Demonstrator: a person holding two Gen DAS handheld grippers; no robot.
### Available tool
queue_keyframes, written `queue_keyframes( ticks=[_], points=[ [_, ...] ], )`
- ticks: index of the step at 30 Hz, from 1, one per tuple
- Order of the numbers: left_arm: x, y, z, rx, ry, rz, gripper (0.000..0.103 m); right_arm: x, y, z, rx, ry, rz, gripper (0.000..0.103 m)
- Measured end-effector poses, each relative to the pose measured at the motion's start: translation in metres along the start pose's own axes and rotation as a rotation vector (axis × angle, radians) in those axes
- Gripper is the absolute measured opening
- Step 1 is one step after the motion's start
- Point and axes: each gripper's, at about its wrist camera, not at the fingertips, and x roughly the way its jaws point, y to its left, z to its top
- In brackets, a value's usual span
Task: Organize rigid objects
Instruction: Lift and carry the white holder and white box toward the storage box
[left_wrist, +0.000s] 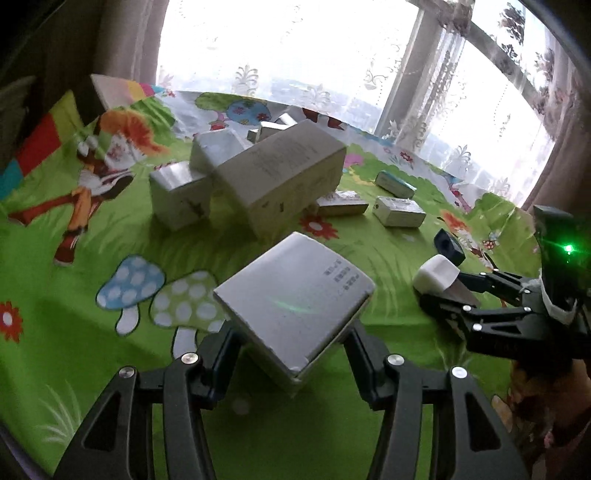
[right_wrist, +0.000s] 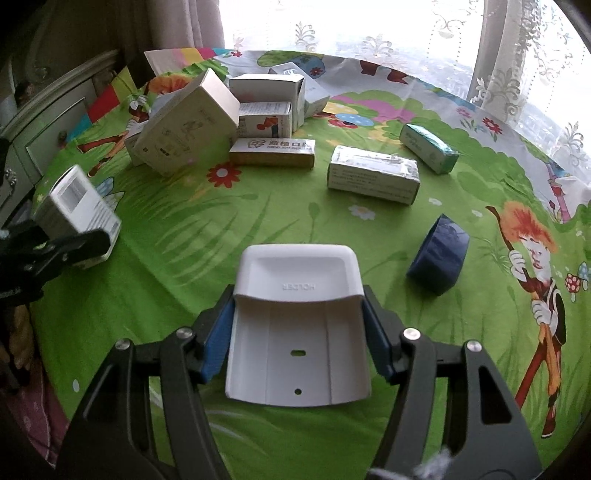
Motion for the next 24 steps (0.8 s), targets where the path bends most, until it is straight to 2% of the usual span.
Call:
queue_keyframes(
  ticks=[5, 9, 13, 16, 18, 24],
  points=[
    [0.001, 0.001, 0.002, 0.003, 0.003, 0.018, 0.055, 0.000, -0.001, 0.000, 0.001, 0.000, -0.001, 0.067],
    [0.000, -0.007, 0.003, 0.022, 0.016, 0.065, 0.055, 0.000, -0.001, 0.001, 0.003, 0.000, -0.006, 0.067],
    [-0.013, -0.024, 0.006, 0.067, -0.007, 0.102, 0.055, -0.006, -0.005, 0.000, 0.031, -0.029, -0.076, 0.067],
    [-0.035, -0.040, 0.017, 0.114, -0.066, 0.124, 0.055, -0.037, -0.012, -0.007, 0.110, -0.186, -0.075, 0.067],
    [-0.050, -0.050, 0.025, 0.140, -0.112, 0.137, 0.055, -0.063, -0.019, -0.016, 0.209, -0.280, -0.070, 0.067],
    [-0.116, -0.085, 0.046, 0.220, -0.315, 0.159, 0.055, -0.151, -0.009, -0.016, 0.228, -0.536, -0.147, 0.067]
  ],
)
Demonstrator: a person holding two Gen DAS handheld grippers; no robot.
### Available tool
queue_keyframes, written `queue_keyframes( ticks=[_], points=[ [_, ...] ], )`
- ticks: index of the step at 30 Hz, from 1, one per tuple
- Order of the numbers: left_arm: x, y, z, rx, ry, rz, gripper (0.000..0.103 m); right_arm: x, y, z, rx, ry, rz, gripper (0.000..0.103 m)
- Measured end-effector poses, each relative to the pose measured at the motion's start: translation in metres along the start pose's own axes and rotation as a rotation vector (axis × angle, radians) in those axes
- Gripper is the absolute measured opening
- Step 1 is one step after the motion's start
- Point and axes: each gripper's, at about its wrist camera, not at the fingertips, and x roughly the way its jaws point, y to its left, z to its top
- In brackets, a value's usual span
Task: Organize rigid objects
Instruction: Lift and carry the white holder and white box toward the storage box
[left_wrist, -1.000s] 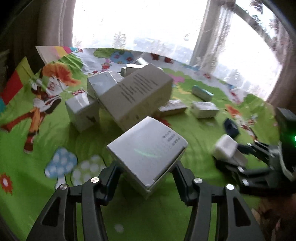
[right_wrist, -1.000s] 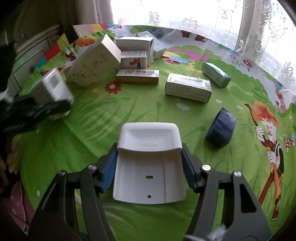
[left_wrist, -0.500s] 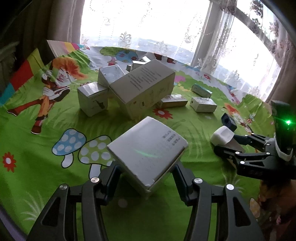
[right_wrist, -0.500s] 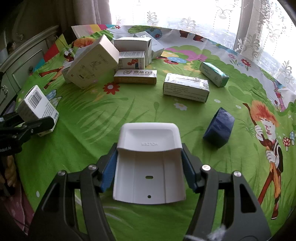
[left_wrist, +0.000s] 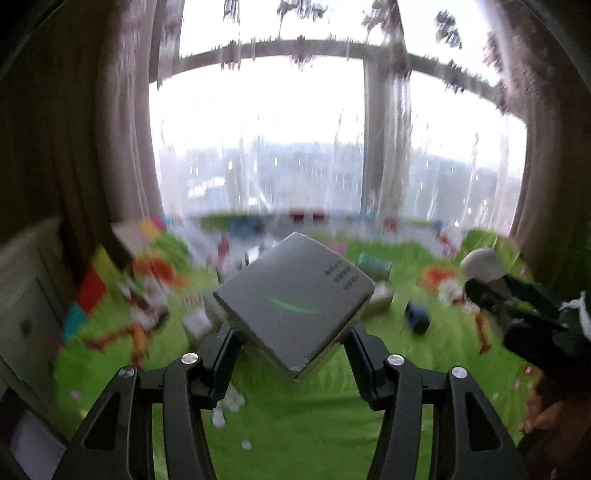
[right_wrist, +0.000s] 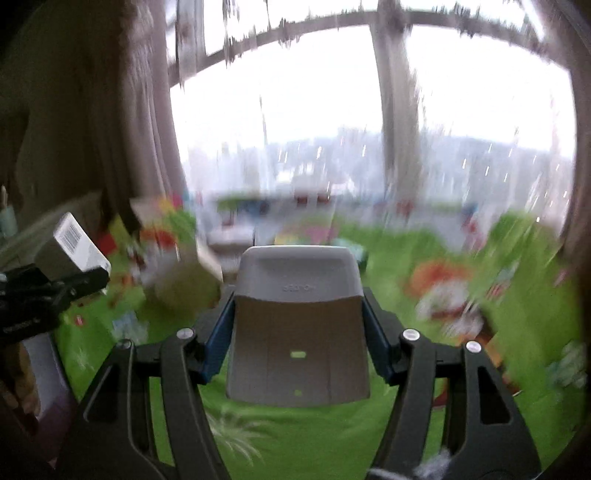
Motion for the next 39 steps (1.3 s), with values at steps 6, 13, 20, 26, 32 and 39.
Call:
queue_keyframes(
  ticks=[6, 13, 20, 26, 32, 39],
  points=[
    [-0.065, -0.011, 0.033, 0.031, -0.219, 0.029, 0.055, -0.085, 0.015, 0.046, -0.060, -0.294, -0.063, 0.067],
    [-0.101, -0.009, 0.046, 0.029, -0.322, 0.029, 0.055, -0.121, 0.041, 0.061, -0.111, -0.434, -0.067, 0.067],
    [-0.111, 0.006, 0.038, -0.012, -0.326, 0.041, 0.055, -0.126, 0.048, 0.063, -0.115, -0.430, -0.036, 0.067],
    [-0.115, 0.028, 0.025, -0.044, -0.292, 0.067, 0.055, -0.123, 0.071, 0.058, -0.152, -0.394, 0.028, 0.067],
    [-0.126, 0.063, 0.006, -0.099, -0.260, 0.148, 0.055, -0.116, 0.112, 0.049, -0.218, -0.375, 0.142, 0.067],
    [-0.154, 0.102, -0.010, -0.147, -0.272, 0.244, 0.055, -0.112, 0.170, 0.037, -0.324, -0.365, 0.298, 0.067]
  ],
)
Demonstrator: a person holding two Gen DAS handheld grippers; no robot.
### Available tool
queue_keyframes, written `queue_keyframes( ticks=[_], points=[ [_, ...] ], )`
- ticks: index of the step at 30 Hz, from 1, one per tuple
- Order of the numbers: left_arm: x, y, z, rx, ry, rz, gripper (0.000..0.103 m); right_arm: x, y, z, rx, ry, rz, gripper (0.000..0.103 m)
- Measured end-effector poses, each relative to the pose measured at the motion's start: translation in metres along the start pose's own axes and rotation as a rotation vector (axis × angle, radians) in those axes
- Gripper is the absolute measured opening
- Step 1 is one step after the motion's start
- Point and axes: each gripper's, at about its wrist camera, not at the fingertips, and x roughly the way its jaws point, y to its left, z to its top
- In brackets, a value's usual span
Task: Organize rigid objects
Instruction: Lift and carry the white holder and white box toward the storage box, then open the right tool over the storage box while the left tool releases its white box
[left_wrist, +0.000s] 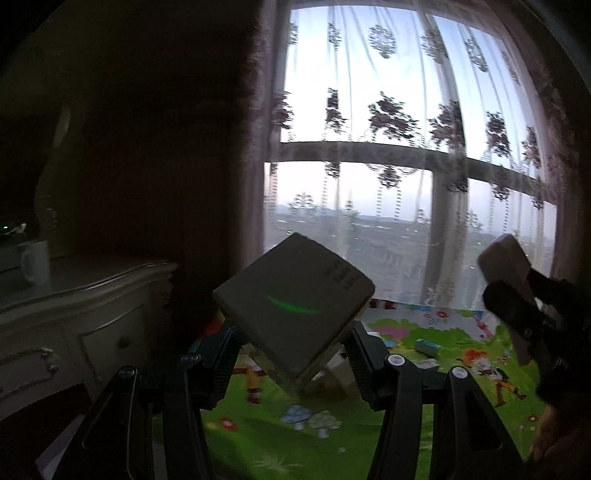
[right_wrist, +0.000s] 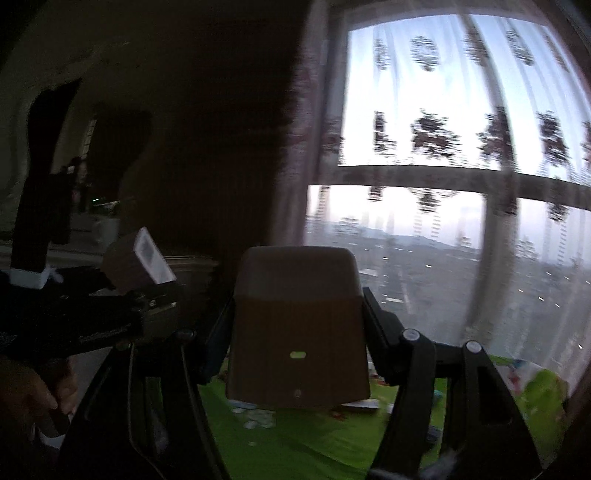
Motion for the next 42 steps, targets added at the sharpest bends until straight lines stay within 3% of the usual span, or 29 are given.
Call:
queue_keyframes(
  ticks=[7, 18, 28, 32, 34, 37, 39, 42],
  points=[
    [-0.025, 0.032, -0.012, -0.001, -0.003, 0.091, 0.056, 0.013, 0.054, -0.004, -0.066, 0.026, 0.169, 0.067],
    [-0.040, 0.111, -0.067, -0.110, 0.142, 0.284, 0.056, 0.037, 0.128, -0.025, -0.144, 0.155, 0.419, 0.067],
    [-0.049, 0.160, -0.097, -0.191, 0.236, 0.408, 0.056, 0.058, 0.195, -0.039, -0.254, 0.247, 0.609, 0.067],
    [-0.043, 0.177, -0.122, -0.209, 0.350, 0.466, 0.056, 0.068, 0.226, -0.060, -0.305, 0.332, 0.680, 0.067],
    [-0.031, 0.187, -0.135, -0.225, 0.443, 0.481, 0.057, 0.076, 0.235, -0.073, -0.307, 0.395, 0.710, 0.067],
    [-0.015, 0.200, -0.161, -0.252, 0.598, 0.524, 0.073, 0.091, 0.248, -0.095, -0.308, 0.521, 0.746, 0.067],
    [-0.010, 0.205, -0.170, -0.262, 0.647, 0.567, 0.083, 0.098, 0.249, -0.107, -0.313, 0.577, 0.735, 0.074],
    [-0.011, 0.206, -0.170, -0.276, 0.640, 0.584, 0.083, 0.105, 0.231, -0.112, -0.246, 0.602, 0.708, 0.082]
  ],
)
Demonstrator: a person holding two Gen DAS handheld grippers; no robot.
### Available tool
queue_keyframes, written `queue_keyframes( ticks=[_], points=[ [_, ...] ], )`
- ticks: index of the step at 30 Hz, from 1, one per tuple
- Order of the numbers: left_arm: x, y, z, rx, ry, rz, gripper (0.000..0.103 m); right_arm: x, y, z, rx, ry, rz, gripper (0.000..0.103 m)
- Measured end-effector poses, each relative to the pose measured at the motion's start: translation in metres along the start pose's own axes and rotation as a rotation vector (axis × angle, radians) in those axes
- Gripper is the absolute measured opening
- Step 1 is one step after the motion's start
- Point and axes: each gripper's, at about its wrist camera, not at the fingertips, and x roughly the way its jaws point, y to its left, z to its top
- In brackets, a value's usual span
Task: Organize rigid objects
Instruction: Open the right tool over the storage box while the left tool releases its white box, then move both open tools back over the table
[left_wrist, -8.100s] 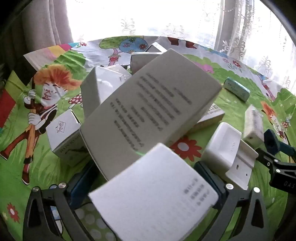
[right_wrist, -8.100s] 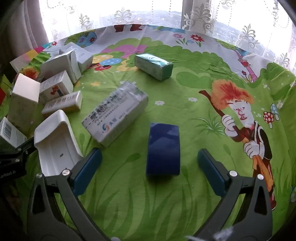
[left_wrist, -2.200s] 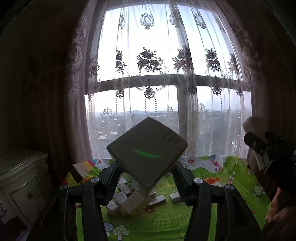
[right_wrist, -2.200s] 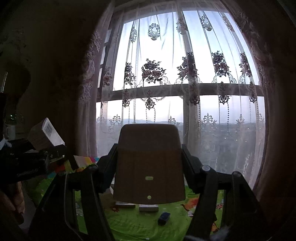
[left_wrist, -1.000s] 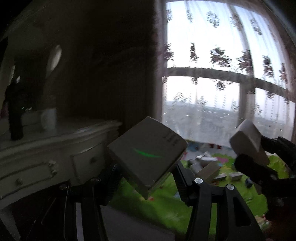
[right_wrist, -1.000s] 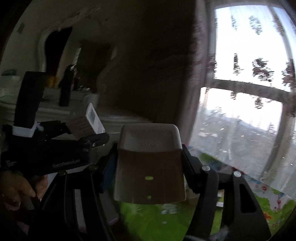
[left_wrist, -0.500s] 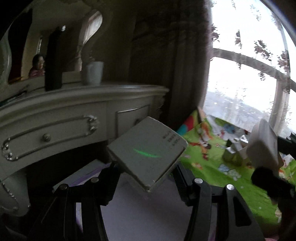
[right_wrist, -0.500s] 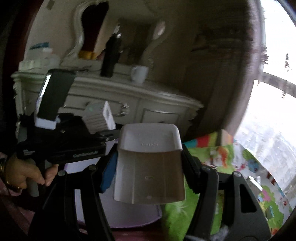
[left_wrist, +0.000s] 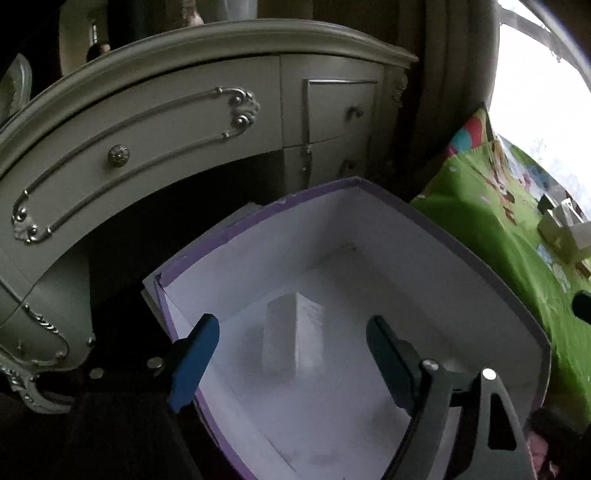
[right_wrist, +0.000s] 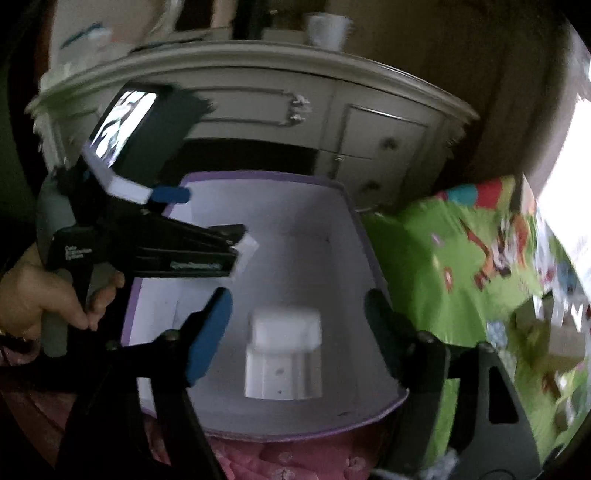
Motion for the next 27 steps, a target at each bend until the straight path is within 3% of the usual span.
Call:
queue_keyframes(
  ticks=[4, 9, 12, 17, 22, 27],
  points=[
    [-0.019, -0.010, 0.004, -0.003, -0.047, -0.060, 0.086, -0.029, -0.042, -0.012, 0.152, -0.062, -0.023, 0.086],
    [-0.039, -0.066, 0.012, 0.103, -0.081, -0.207, 0.094, -0.071, -0.110, -0.045, 0.342, -0.096, -0.175, 0.090],
    [-0.047, -0.123, 0.004, 0.242, -0.031, -0.334, 0.099, -0.098, -0.155, -0.084, 0.483, -0.092, -0.279, 0.090],
    [-0.051, -0.214, -0.010, 0.416, 0.067, -0.531, 0.099, -0.145, -0.223, -0.167, 0.726, -0.034, -0.485, 0.090],
    [-0.049, -0.300, -0.023, 0.569, 0.068, -0.595, 0.099, -0.180, -0.279, -0.243, 0.931, 0.021, -0.617, 0.090],
    [-0.033, -0.363, -0.041, 0.677, 0.075, -0.585, 0.099, -0.186, -0.336, -0.284, 1.119, 0.056, -0.645, 0.090]
  ],
)
